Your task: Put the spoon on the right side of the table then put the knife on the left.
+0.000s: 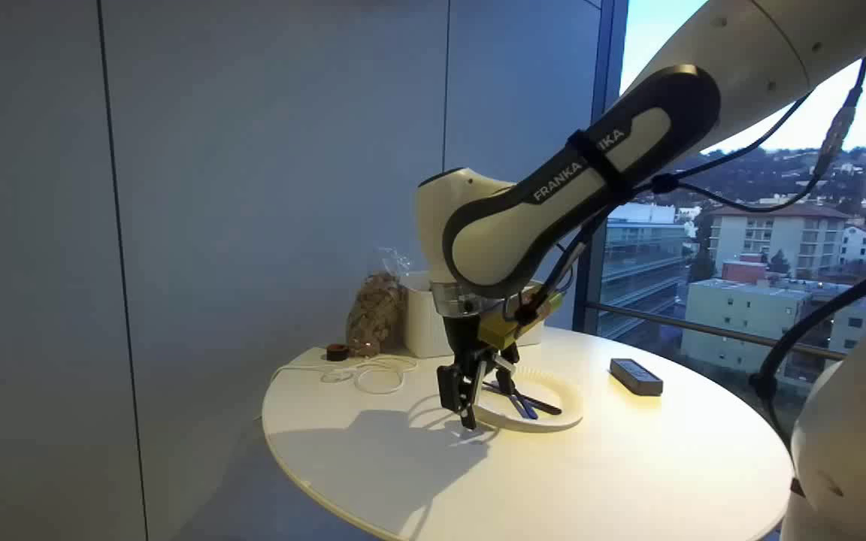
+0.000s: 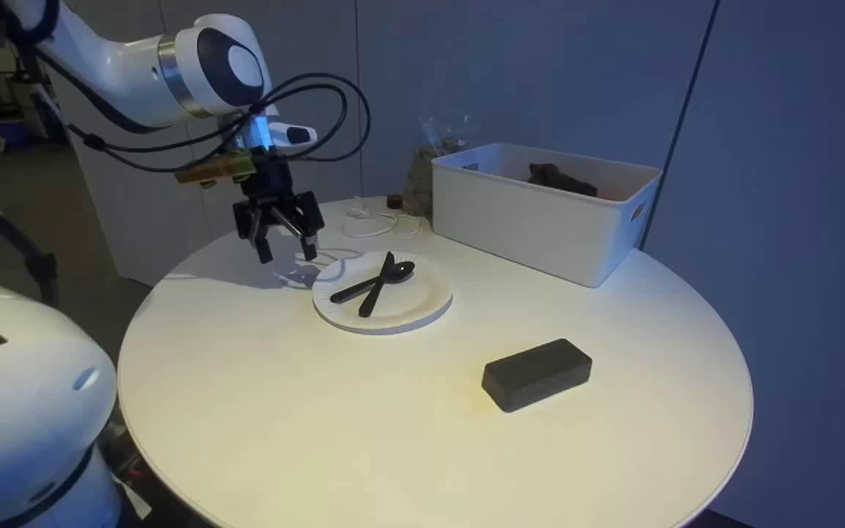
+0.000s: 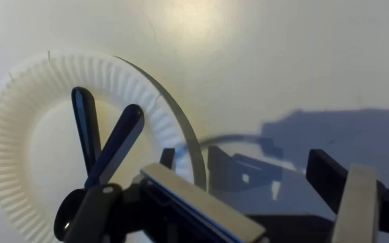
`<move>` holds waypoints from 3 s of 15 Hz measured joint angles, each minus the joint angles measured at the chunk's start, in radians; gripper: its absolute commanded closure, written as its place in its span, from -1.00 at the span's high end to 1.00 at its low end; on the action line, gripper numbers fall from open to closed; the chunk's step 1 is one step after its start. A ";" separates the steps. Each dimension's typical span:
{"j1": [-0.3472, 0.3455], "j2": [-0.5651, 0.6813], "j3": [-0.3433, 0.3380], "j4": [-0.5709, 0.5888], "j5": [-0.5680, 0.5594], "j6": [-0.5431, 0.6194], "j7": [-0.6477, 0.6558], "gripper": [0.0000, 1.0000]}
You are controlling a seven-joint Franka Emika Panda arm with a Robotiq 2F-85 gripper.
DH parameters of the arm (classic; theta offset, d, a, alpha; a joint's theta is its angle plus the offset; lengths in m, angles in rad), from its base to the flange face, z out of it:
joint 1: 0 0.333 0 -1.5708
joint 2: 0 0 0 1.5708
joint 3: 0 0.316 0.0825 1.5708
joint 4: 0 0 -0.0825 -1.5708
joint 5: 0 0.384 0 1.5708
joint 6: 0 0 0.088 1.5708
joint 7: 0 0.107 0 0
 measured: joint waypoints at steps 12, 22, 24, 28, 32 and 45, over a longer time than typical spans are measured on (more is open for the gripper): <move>0.000 -0.001 0.000 0.008 0.000 0.000 0.000 1.00; 0.017 0.000 -0.022 0.009 0.018 -0.005 -0.005 1.00; 0.036 -0.008 -0.066 0.030 0.091 -0.010 -0.037 1.00; 0.027 -0.048 -0.172 0.081 0.194 -0.021 -0.053 1.00; -0.006 -0.021 -0.233 0.091 0.244 -0.020 -0.043 1.00; -0.130 0.084 -0.314 0.070 0.252 0.066 0.109 1.00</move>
